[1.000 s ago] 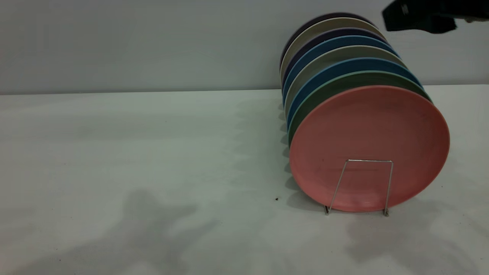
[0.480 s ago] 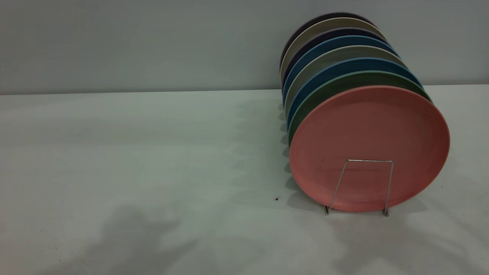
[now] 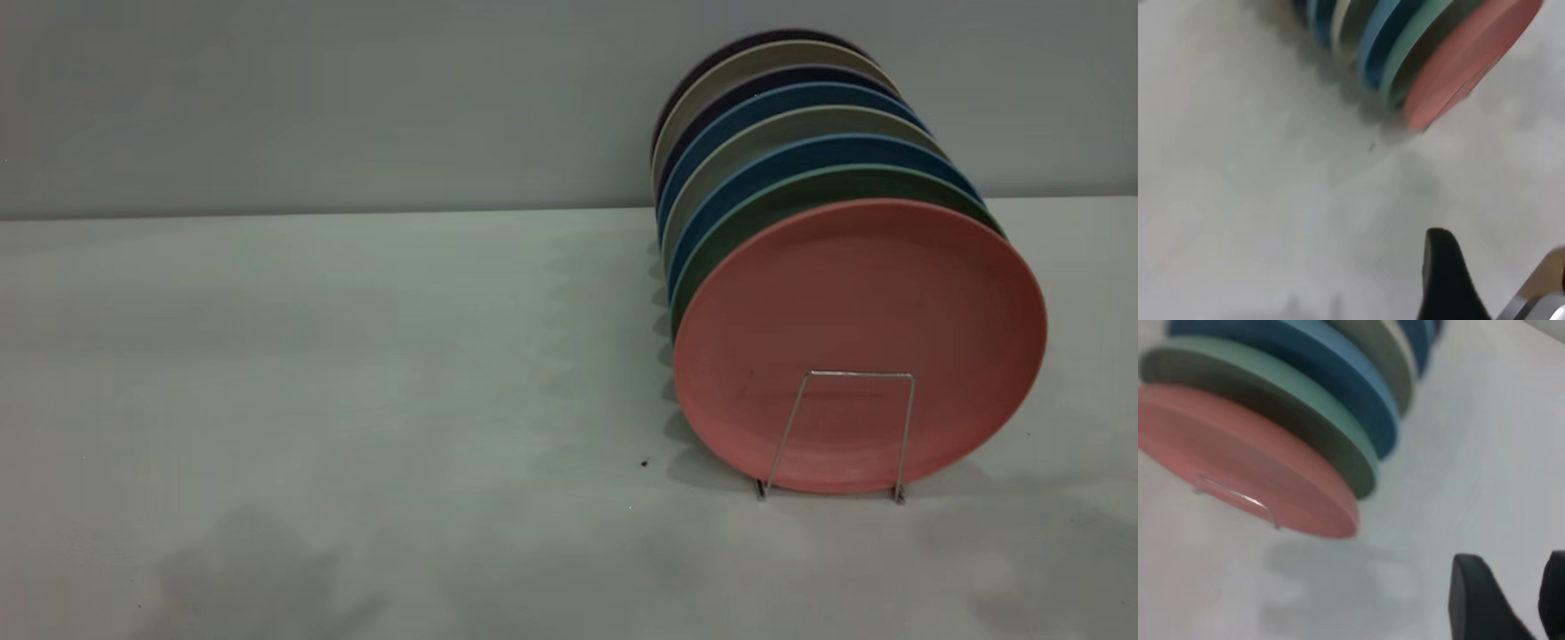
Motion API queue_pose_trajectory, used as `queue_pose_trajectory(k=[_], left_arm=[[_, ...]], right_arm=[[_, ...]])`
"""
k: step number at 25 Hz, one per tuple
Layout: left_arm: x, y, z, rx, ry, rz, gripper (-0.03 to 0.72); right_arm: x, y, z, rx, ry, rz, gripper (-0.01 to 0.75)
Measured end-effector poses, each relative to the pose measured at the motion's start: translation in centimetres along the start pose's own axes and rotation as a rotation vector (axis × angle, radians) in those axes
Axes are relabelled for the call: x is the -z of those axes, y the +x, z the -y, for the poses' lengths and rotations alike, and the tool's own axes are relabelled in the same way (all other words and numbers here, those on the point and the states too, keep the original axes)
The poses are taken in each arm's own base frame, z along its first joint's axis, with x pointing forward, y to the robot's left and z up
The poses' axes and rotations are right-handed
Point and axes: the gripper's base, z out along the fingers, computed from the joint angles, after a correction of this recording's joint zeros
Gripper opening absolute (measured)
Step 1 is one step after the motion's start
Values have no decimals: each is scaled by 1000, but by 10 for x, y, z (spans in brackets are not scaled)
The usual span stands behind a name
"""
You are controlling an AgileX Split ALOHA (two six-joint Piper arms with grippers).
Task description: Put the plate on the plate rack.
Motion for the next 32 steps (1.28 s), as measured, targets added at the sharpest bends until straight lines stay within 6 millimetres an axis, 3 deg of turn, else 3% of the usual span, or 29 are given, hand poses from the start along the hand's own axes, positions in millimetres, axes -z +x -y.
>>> queue_pose_trajectory(k=[6,15,22,32], left_arm=[[38,41,12,36,-165,42,447],[99,108,46,39,-289,291,447],[120,148,56,79,-371,315,447],[132,186,68,96,-394,246,446]], right_arm=[[35,44,-9,-64,3,67,244],[69,79,-19,-91,-90,49,243],[91,107,-24,-80,-104,111,243],[105,136,-30,-80,-122,77,243]])
